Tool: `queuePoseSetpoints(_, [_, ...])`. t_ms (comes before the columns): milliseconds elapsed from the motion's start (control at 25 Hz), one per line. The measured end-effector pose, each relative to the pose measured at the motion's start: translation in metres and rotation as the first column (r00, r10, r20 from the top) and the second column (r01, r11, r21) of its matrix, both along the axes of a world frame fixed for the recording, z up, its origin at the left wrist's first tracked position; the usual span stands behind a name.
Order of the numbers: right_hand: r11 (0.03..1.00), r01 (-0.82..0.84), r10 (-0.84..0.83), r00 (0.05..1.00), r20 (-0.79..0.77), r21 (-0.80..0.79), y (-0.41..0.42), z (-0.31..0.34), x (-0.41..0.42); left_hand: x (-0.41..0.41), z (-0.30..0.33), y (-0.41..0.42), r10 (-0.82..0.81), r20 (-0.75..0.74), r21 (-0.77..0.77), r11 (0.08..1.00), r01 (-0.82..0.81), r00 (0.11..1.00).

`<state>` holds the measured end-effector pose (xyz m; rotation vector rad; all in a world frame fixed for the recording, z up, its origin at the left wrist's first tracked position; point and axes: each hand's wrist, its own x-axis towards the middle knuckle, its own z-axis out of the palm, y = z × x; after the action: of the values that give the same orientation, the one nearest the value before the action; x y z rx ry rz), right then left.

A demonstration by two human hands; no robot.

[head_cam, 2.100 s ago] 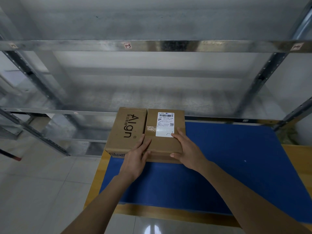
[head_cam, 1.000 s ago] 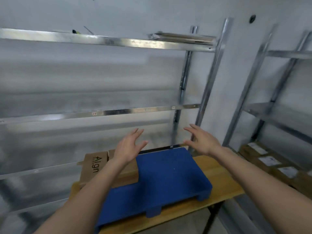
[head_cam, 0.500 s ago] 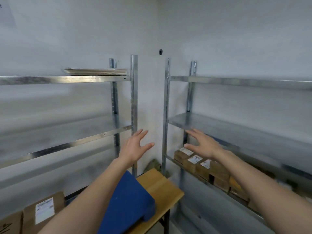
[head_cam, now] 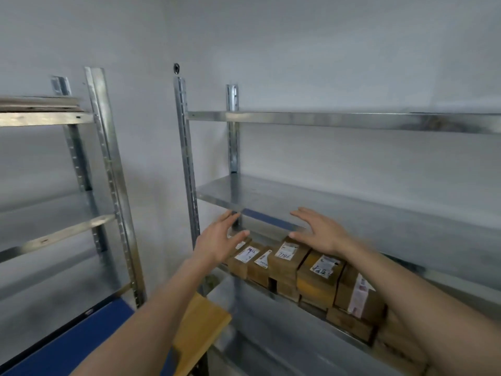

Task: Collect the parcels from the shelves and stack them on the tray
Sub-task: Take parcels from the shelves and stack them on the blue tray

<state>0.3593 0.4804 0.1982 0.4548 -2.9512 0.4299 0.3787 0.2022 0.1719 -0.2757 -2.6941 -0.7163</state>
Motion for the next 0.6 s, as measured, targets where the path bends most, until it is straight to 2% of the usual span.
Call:
queuePoseSetpoints(240, [1.0,0.003,-0.001,0.994,0.105,-0.017,0.037,-0.044,-0.039,-0.061,-0.047,0.04,-0.068,0.068,0.003,0.998,0.068,0.995])
queuePoseSetpoints(600, [0.995,0.084,-0.072,0.973,0.22,-0.048,0.035,-0.127,-0.122,-0.178,-0.132,0.042,-0.191,0.197,0.049,0.982,0.185,0.962])
